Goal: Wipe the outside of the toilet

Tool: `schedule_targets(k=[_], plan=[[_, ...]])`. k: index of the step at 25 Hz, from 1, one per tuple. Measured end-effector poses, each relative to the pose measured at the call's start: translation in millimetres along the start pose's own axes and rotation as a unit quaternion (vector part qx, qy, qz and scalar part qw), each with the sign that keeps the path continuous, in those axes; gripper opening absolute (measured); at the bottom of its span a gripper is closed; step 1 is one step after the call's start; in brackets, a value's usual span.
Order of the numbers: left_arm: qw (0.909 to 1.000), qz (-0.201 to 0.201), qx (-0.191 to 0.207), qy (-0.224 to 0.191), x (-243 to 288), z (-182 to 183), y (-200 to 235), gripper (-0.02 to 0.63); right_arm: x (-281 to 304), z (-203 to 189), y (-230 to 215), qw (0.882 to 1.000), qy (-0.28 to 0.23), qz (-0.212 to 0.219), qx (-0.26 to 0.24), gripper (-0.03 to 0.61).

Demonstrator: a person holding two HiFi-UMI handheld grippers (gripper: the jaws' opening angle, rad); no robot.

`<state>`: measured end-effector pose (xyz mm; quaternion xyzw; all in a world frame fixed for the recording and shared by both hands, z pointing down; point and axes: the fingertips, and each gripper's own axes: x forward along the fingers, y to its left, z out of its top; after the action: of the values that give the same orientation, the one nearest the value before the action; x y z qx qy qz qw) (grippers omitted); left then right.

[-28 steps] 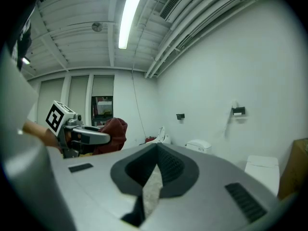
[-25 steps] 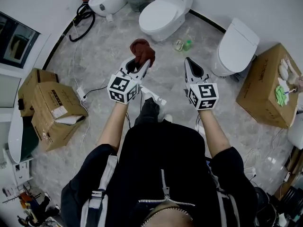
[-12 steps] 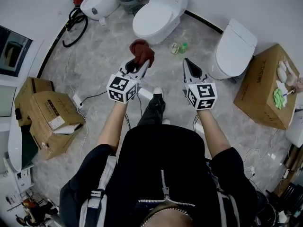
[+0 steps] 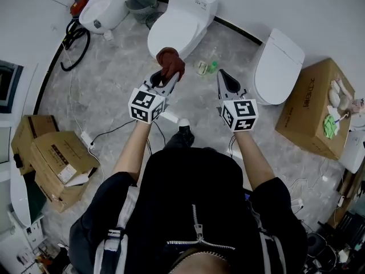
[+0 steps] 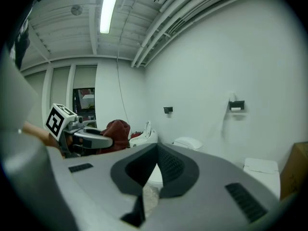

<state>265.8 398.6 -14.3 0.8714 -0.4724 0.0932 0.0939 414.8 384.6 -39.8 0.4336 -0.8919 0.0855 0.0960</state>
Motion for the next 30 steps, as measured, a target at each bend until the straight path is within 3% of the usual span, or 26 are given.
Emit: schedule_targets(k=[12,20,26,30], plan=[[0.9983,-0.032,-0.016,0.046,123.3,-16.6,51.8,0.121,95.4,-13.7,-85.2,0.998,0.025,-0.029,0.041,0.003],[0.9968,-0.018,-0.033,0.070,244.4,-23.2,77.1,0.121,175.2,-32.7,-176.4,0.997,0.046,-0.006,0.057,0.003],[0.9935,0.001,-0.068,0.092,341.7,-49.7,107.2,0.121,243.8,-51.4,-251.8,0.995,0.076,0.008,0.066,0.003],[0.9891,0.005,-0.089,0.117,391.1,-90.2,124.3,0.121,281.7,-74.3,-282.8,0.993,0.097,0.017,0.071,0.003]])
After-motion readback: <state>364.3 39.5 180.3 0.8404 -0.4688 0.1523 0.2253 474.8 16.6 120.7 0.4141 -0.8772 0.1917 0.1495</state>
